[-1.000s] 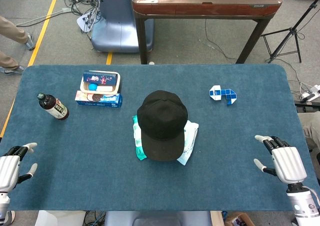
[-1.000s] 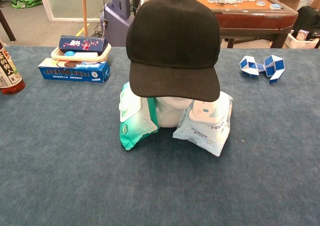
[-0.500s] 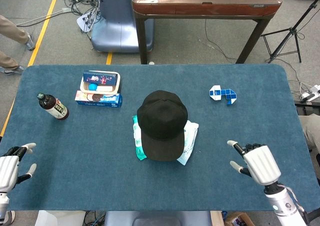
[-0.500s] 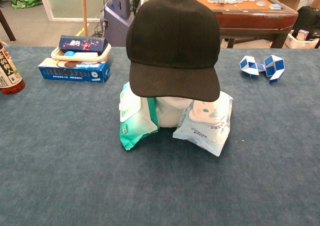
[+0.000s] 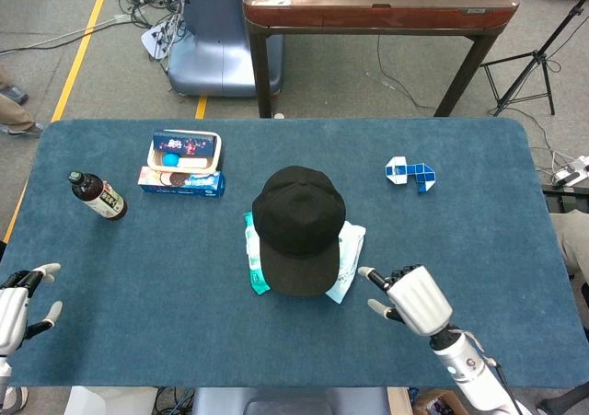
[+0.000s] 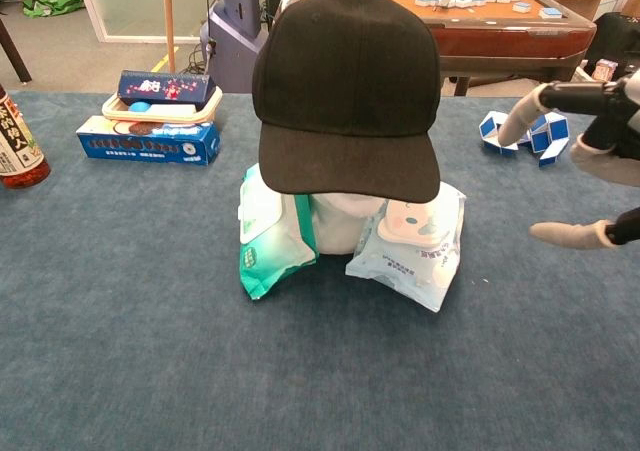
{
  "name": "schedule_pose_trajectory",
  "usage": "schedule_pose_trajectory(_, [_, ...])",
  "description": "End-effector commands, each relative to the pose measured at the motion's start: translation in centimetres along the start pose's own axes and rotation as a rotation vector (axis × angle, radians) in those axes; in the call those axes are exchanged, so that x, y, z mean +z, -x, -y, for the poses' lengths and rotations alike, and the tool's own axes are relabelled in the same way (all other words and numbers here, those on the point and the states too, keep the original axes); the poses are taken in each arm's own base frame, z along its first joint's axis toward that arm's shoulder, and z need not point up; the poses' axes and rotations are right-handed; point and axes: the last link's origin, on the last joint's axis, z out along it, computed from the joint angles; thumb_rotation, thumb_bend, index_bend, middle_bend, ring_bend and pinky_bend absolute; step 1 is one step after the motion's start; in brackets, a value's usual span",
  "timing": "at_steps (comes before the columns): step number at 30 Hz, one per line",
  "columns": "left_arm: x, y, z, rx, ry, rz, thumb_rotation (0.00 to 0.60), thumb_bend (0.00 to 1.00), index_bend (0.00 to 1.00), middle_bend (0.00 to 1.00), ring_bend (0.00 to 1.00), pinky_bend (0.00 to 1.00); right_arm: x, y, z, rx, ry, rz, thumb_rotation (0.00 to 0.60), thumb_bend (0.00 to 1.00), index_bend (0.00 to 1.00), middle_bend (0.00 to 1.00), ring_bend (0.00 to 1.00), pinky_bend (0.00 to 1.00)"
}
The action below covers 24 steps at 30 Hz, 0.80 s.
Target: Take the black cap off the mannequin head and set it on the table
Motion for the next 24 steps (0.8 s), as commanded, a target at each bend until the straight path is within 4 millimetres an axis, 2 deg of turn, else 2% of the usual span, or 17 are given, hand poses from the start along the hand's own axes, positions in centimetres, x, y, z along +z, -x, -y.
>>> schedule_pose_trajectory(1, [0.0,0.0,0.0,0.000,0.000,0.002,0.600,0.30,0.27,0.40,0.29,0.52,0.7,0.5,0.8,0.019,-0.036,-0.012,0.600,0.00,0.38,1.00,0.93,0.99])
schedule_pose_trajectory(12, [-0.1,0.1,-0.1,0.000,0.003,0.007,0.600,0.30,0.27,0.40,0.29,0.52,3.3,2.0,3.1,0.049,-0.112,-0.027,0.600,0.00,0.40,1.00,0.94,1.00])
schedule_pose_trajectory(24, [-0.3,-0.1,0.0,-0.005,0.002,0.004,0.600,0.30,0.27,0.40,0.29,0.52,5.7,3.2,4.4,0.070,-0.161,-0.098,0.600,0.00,0.45,1.00,0.97,1.00])
